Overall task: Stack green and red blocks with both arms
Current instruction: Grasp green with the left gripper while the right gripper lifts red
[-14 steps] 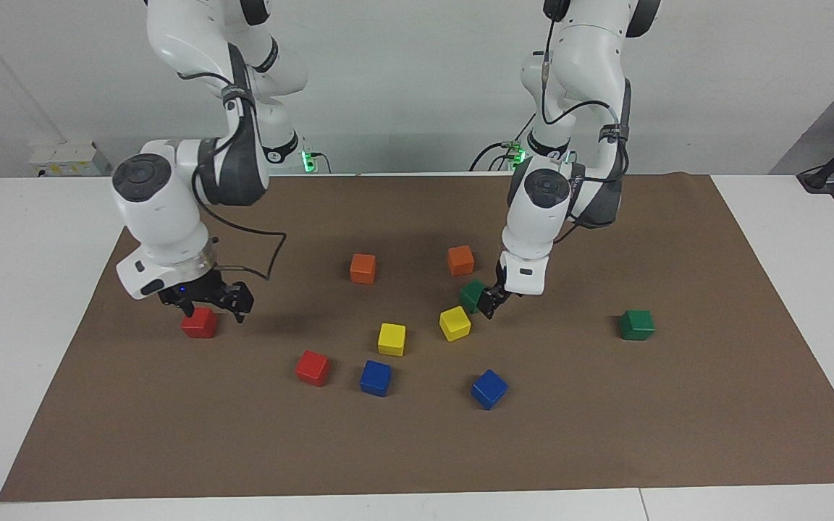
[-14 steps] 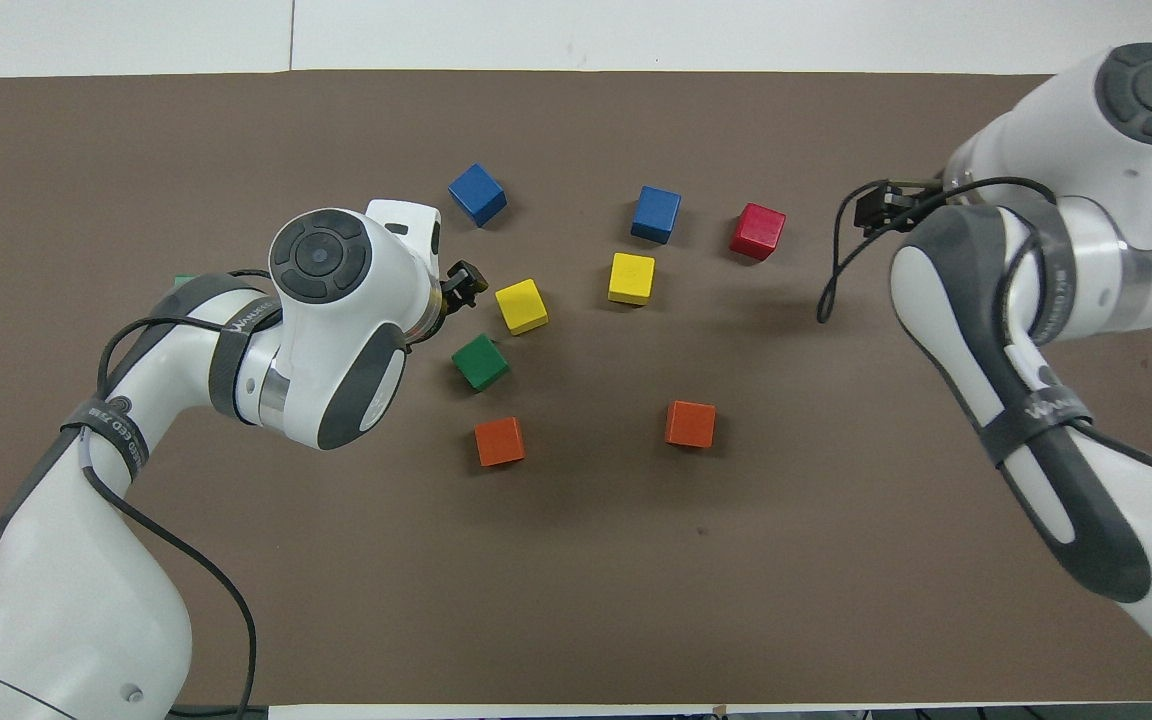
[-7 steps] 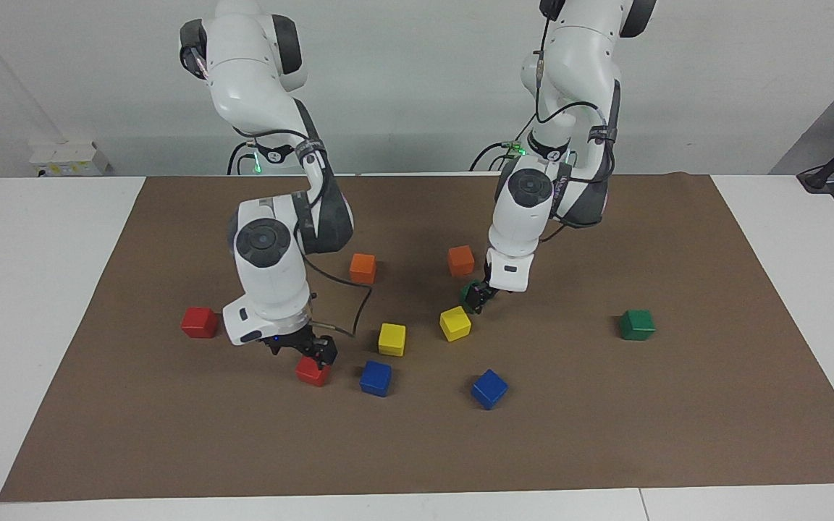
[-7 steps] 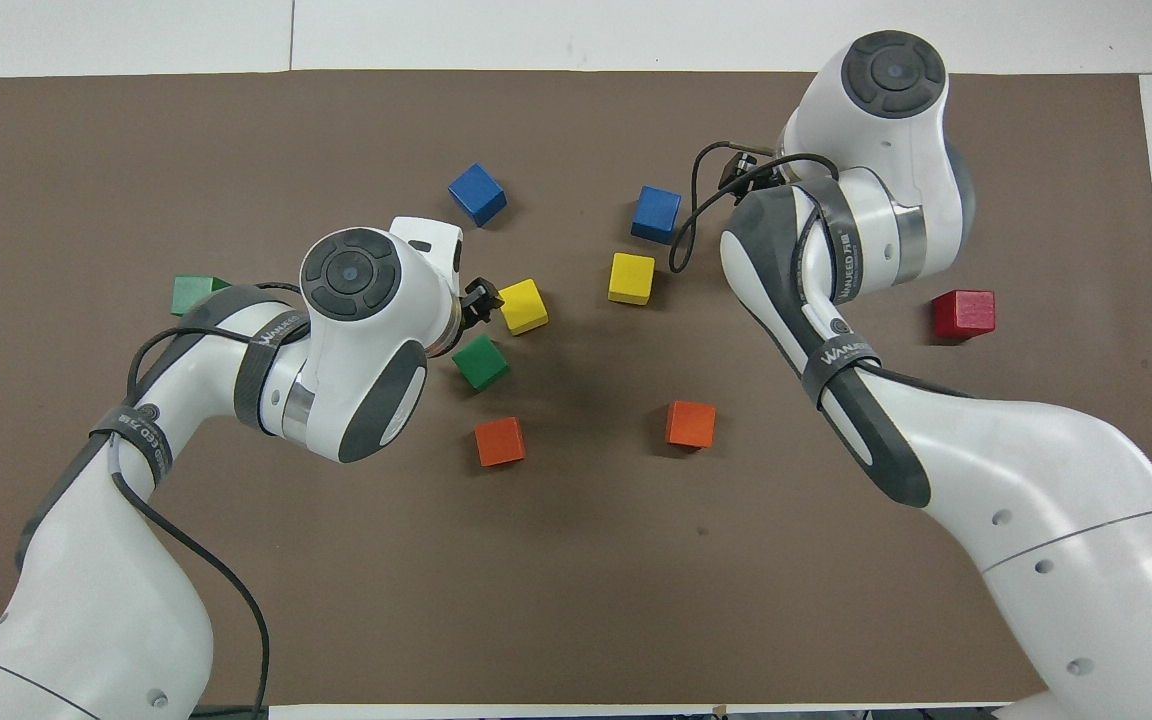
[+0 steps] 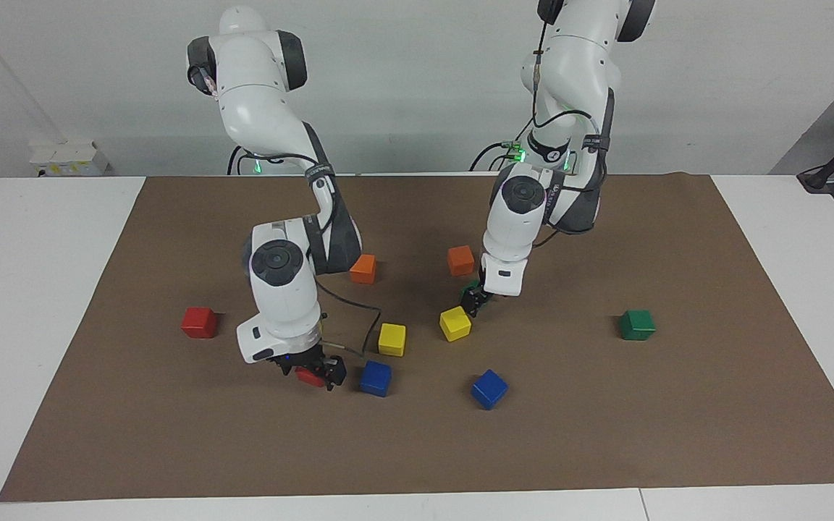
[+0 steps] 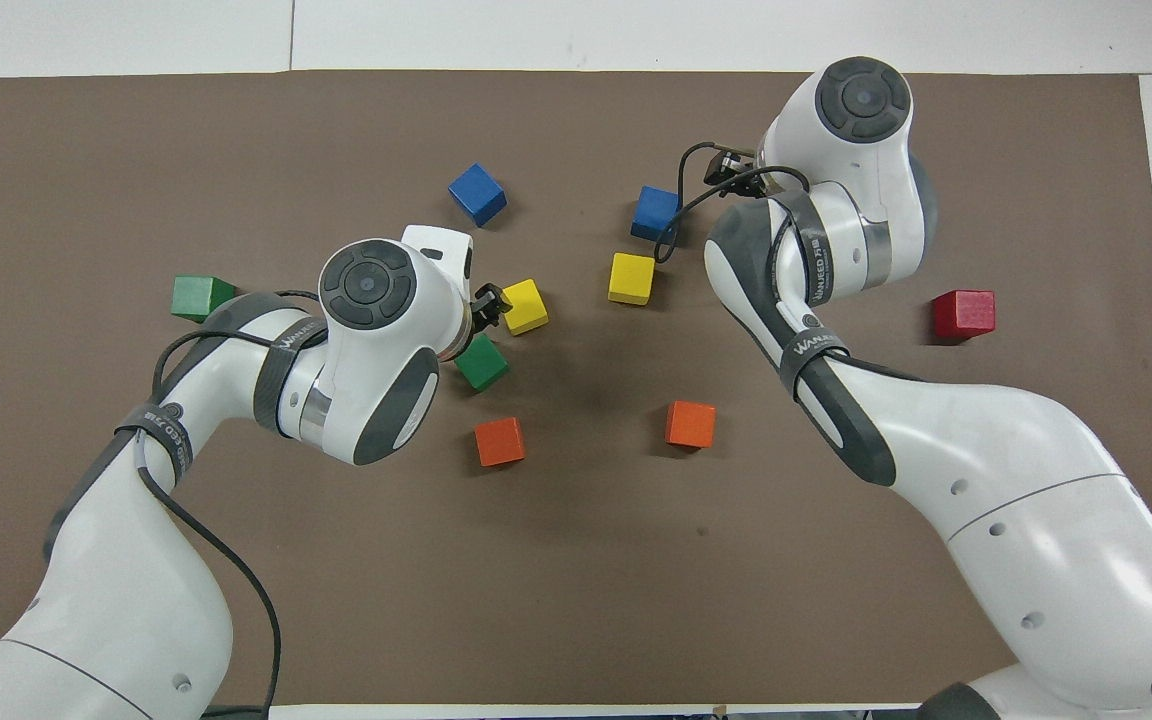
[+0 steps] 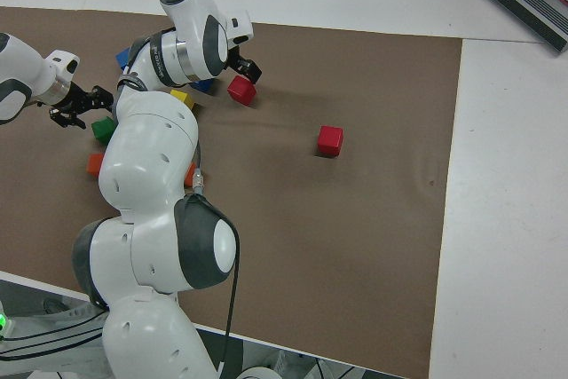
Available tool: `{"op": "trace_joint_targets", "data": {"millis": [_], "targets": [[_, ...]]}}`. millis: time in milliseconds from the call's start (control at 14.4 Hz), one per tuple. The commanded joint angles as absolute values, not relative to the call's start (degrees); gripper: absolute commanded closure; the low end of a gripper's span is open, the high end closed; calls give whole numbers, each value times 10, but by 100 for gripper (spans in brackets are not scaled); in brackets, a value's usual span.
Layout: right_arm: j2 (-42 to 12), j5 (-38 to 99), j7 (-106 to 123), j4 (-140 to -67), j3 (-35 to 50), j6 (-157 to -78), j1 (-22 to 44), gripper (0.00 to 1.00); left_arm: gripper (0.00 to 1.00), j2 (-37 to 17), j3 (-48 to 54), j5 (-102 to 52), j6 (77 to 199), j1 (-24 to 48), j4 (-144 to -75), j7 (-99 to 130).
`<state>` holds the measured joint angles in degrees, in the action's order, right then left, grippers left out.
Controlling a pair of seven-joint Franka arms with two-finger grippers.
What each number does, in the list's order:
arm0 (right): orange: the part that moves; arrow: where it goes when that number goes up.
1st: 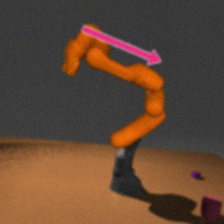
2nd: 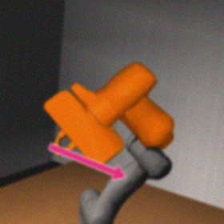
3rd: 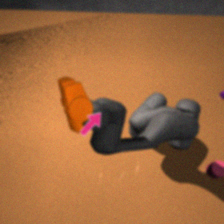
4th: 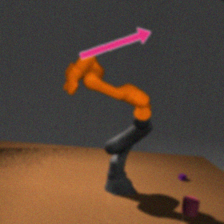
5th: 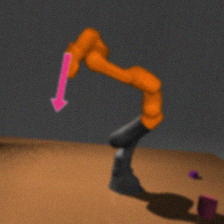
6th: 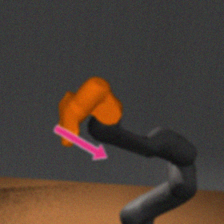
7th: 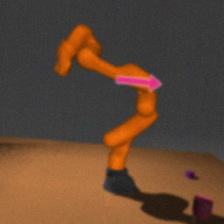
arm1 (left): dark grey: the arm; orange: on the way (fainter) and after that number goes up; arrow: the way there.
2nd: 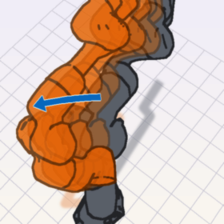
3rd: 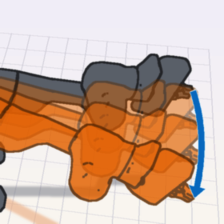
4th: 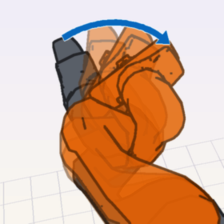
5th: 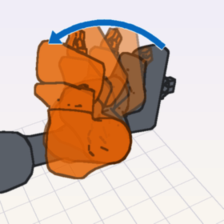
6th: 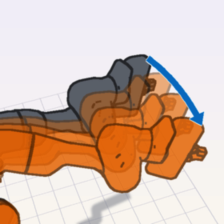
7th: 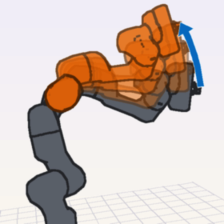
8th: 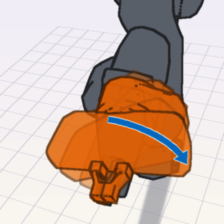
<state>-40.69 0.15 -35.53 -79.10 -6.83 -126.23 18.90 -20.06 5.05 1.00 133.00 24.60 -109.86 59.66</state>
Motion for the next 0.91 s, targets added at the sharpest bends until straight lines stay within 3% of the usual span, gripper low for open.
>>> {"op": "trace_joint_targets", "data": {"millis": [0,209,418,488,557,627,836], "targets": [[-400,11,-364,-823,-67,-1286,188,0,0,-197,40,18,1342,258,-1107,611],[-396,11,-363,-835,-67,-1288,188,0,0,-197,40,19,1344,259,-1113,611],[-395,12,-366,-837,-59,-1283,189,67,11,-196,40,18,1343,265,-1116,611],[-394,14,-370,-839,-50,-1282,189,79,19,-194,40,19,1343,271,-1123,612],[-392,16,-373,-842,-49,-1282,189,94,35,-192,40,18,1343,280,-1130,615],[-391,16,-373,-842,-49,-1283,189,100,99,-192,39,18,1336,281,-1127,620],[-390,15,-348,-841,-50,-1281,181,100,100,-192,40,57,1318,273,-1119,610]]}}
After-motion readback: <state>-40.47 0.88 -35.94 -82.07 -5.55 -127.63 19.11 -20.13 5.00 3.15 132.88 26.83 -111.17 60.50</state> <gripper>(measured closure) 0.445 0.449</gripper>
